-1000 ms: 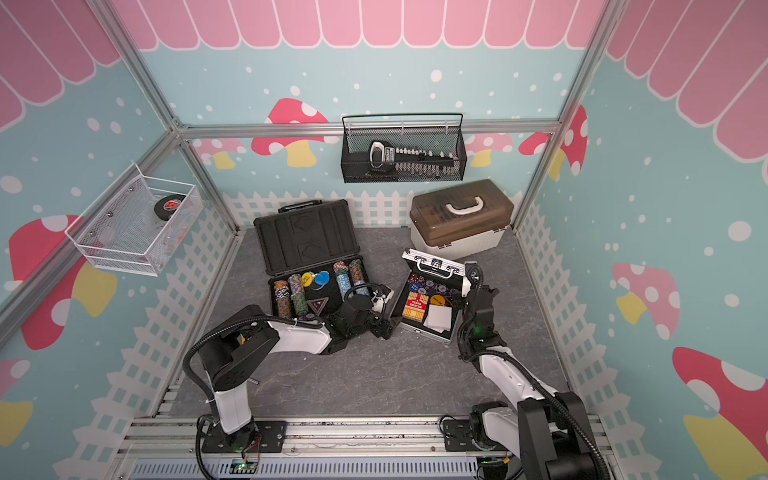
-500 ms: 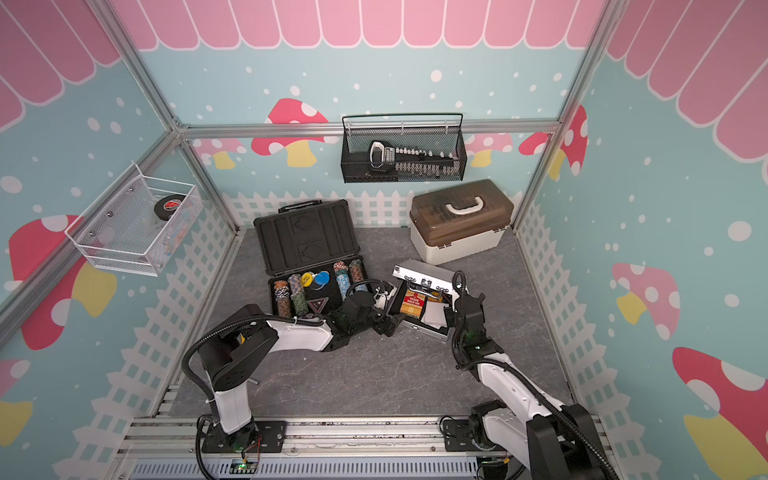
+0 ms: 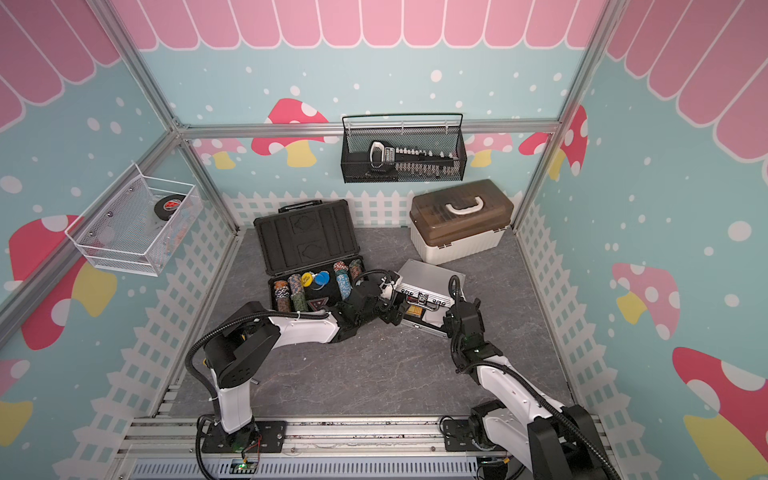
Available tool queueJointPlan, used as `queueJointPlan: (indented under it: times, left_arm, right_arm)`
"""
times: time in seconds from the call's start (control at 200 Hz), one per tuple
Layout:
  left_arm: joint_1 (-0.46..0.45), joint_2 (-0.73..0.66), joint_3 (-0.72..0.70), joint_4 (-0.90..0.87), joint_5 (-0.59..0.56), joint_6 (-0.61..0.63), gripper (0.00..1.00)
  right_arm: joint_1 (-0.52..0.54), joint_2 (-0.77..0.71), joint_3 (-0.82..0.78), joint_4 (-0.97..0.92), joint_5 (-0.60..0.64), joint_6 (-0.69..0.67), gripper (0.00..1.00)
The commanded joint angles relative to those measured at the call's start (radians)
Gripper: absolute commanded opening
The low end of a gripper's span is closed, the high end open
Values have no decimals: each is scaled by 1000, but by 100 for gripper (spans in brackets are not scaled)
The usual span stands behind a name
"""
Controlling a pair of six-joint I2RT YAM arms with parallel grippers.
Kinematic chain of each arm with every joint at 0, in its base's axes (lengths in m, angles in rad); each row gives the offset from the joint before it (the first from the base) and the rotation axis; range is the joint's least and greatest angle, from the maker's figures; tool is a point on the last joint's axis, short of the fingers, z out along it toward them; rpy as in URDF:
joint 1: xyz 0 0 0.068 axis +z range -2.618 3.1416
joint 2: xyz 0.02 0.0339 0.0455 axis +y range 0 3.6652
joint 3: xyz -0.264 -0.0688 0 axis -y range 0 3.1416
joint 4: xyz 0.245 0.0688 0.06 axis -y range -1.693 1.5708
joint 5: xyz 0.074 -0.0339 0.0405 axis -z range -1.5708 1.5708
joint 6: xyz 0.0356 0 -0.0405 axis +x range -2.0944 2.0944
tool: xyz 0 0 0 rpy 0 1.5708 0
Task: Close the poker set cases
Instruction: Close the lid of the poker set case.
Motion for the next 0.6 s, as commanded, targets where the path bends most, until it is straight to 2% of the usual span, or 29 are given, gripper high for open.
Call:
queueJointPlan:
  times: [0.0,0.21,0.305,0.39,0.595]
  left_arm:
    - [5,17,-11,-7,-24,17,97]
    - [5,23,3,1,-33,14,97]
    - [5,20,7,-14,-39,19,97]
    - [5,14,5,-24,-44,23,97]
    - [6,4,-1,-55,-50,19,97]
  right_arm:
    - [14,27,22,1,30,-5,52]
    - [20,69,38,-18,77,-14,60]
    - [21,87,53,-47,85,-25,76]
    - [24,101,68,-76,94,-27,87]
    - [39,74,77,-154,105,-1,91]
